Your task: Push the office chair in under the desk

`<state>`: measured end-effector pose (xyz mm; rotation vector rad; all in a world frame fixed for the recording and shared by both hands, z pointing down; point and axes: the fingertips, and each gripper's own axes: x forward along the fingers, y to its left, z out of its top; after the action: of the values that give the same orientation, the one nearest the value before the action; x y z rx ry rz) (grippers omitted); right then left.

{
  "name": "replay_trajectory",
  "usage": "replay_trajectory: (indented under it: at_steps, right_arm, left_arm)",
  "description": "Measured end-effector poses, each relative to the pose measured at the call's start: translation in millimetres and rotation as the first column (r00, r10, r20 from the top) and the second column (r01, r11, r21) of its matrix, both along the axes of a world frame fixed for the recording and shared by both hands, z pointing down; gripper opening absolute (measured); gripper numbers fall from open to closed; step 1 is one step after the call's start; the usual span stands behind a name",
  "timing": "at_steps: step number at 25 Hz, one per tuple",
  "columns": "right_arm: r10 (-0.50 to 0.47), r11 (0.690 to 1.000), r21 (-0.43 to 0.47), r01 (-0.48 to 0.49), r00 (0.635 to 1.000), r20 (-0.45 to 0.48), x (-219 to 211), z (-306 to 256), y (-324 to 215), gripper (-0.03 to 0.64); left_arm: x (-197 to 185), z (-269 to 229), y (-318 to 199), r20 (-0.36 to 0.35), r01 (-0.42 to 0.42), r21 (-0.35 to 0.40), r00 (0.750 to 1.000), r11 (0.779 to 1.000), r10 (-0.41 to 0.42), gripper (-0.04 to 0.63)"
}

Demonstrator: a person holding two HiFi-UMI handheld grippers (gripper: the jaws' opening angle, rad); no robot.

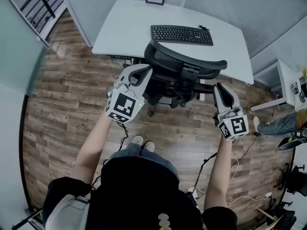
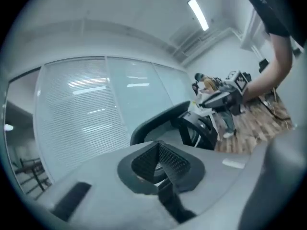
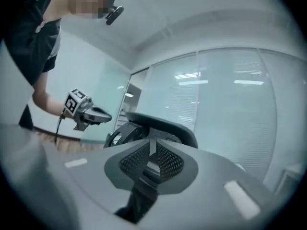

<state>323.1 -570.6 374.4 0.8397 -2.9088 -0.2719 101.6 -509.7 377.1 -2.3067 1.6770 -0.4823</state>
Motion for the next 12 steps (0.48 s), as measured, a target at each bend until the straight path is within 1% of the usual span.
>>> replay_trajectory:
  at_steps: [1, 3, 5, 7, 9, 12]
  right_arm:
    - [0.042, 0.999, -0.001, -0.042, 0.997, 0.066, 5, -5, 0, 0.037]
    - [0.111, 0.994, -0.016, -0.11, 0.977, 0.183, 15, -14, 1, 0.017]
    - [0.165, 0.986, -0.034, -0.162, 0.952, 0.256, 23, -19, 3, 0.008]
    - [0.212, 0.977, -0.051, -0.206, 0.932, 0.294, 30, -18, 7, 0.008]
    - [0.26, 0.966, -0.076, -0.249, 0.91, 0.323, 36, -13, 11, 0.008]
    - [0.333, 0.943, -0.114, -0.312, 0.876, 0.35, 50, -5, 16, 0.008]
  left_arm:
    - [-3, -6, 1, -0.063, 0.018, 0.021, 0.998, 1.0, -0.017, 0.008]
    - [-8, -13, 2, -0.169, 0.058, 0.056, 0.984, 0.997, -0.048, 0.008]
    - [-13, -18, 3, -0.242, 0.101, 0.081, 0.967, 0.992, -0.078, 0.008]
    - [-17, -18, 4, -0.296, 0.136, 0.094, 0.95, 0.986, -0.103, 0.008]
    - [-20, -13, 6, -0.336, 0.157, 0.091, 0.934, 0.983, -0.118, 0.008]
    - [-22, -4, 11, -0.358, 0.177, 0.079, 0.923, 0.981, -0.138, 0.008]
